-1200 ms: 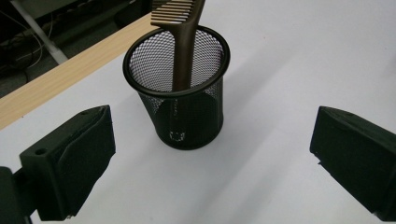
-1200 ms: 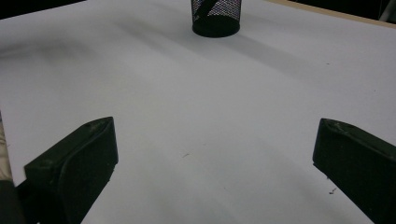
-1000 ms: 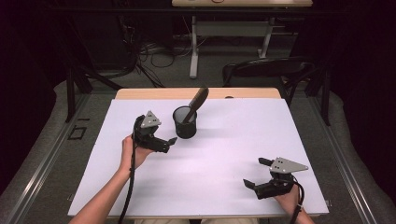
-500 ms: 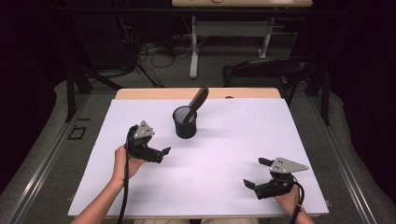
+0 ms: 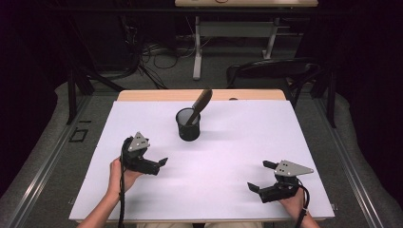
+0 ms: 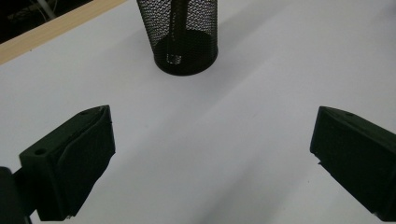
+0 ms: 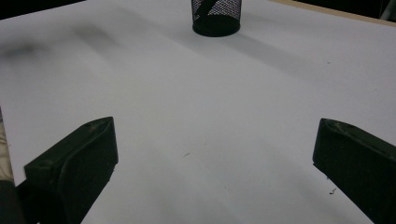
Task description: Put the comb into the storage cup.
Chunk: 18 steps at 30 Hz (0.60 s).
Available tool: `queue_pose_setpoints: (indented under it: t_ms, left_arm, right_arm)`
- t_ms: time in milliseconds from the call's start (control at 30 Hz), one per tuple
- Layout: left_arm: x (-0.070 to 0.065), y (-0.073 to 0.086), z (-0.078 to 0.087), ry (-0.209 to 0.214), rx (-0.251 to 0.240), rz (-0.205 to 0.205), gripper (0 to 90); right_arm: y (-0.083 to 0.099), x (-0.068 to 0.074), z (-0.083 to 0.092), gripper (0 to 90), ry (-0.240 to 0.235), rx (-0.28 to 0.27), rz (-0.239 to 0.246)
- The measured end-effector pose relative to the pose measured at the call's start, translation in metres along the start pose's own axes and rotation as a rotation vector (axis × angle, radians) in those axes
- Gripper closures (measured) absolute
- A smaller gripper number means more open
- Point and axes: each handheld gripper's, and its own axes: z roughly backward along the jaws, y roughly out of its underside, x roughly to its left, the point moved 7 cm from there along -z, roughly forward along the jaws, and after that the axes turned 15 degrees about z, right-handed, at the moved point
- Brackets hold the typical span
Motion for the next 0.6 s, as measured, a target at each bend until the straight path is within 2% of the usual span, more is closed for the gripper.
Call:
queue_pose_setpoints:
  t_ms: [233, 600]
  left_arm:
    - [0.0, 0.009, 0.003, -0.004, 0.012, -0.004, 0.1]
    - [0.001, 0.023, 0.011, -0.009, 0.008, 0.012, 0.0]
  right_arm:
    - [0.0, 0.0, 0.0, 0.0, 0.0, -0.001, -0.001]
    - [0.0, 0.0, 0.0, 0.0, 0.001, 0.0, -0.003]
